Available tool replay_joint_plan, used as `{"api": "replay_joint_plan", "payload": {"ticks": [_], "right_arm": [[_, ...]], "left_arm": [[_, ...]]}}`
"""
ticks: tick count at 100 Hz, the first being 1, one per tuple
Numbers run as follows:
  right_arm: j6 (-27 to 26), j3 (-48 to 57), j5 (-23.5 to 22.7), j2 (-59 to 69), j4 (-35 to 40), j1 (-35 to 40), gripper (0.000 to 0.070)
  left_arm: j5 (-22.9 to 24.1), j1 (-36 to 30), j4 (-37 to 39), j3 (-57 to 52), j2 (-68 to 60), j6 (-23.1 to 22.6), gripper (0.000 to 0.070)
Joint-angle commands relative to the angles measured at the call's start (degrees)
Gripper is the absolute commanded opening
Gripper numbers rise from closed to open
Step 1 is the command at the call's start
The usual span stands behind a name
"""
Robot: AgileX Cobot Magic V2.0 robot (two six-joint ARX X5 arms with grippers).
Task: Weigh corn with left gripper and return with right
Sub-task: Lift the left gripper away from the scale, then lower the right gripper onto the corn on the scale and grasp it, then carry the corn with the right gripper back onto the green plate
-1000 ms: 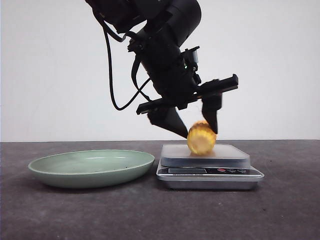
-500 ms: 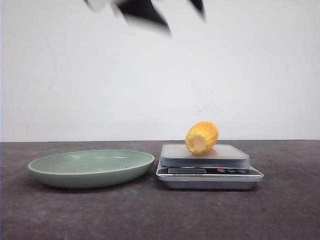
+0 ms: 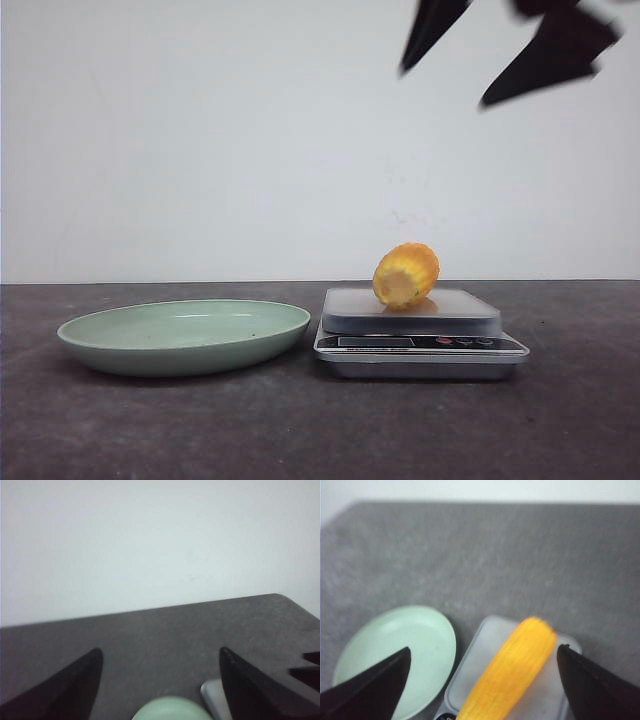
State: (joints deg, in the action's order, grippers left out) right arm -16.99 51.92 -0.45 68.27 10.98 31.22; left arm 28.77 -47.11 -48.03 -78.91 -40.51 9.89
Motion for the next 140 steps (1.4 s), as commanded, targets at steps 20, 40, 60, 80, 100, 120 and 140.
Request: {"api": "replay_joint_plan", "payload": {"ticks": [20, 40, 60, 80, 100, 120, 140], "right_arm": [[-4.1, 1.0, 3.7, 13.8, -4.3, 1.6, 0.0592], [-5.4, 1.0, 3.7, 19.4, -5.6, 1.6, 0.0582], [-7.0, 1.0, 3.6, 22.5, -6.1, 1.6, 0.0517], [-9.2, 1.0, 3.9, 22.8, -6.1, 1.6, 0.029], [-10.1, 1.0, 4.0, 22.8, -6.0, 1.7, 0.0003], [-10.3, 1.0, 6.5, 21.2, -5.8, 2.7, 0.0], [-7.6, 4.5, 6.0, 14.2, -3.9, 6.2, 0.0]], "left_arm": [[0.3, -0.4, -6.4, 7.2, 11.7, 5.8, 0.043], [0.2, -0.4, -8.2, 16.5, 18.5, 9.3, 0.043], [0.2, -0.4, -8.4, 20.9, 21.3, 10.6, 0.0431], [0.2, -0.4, -8.5, 20.9, 21.3, 10.5, 0.0431], [0.2, -0.4, -8.7, 20.9, 21.3, 10.3, 0.0431], [0.2, -0.4, -8.7, 20.9, 21.3, 10.3, 0.0431], [0.2, -0.4, -8.5, 20.9, 21.3, 10.3, 0.0431]]}}
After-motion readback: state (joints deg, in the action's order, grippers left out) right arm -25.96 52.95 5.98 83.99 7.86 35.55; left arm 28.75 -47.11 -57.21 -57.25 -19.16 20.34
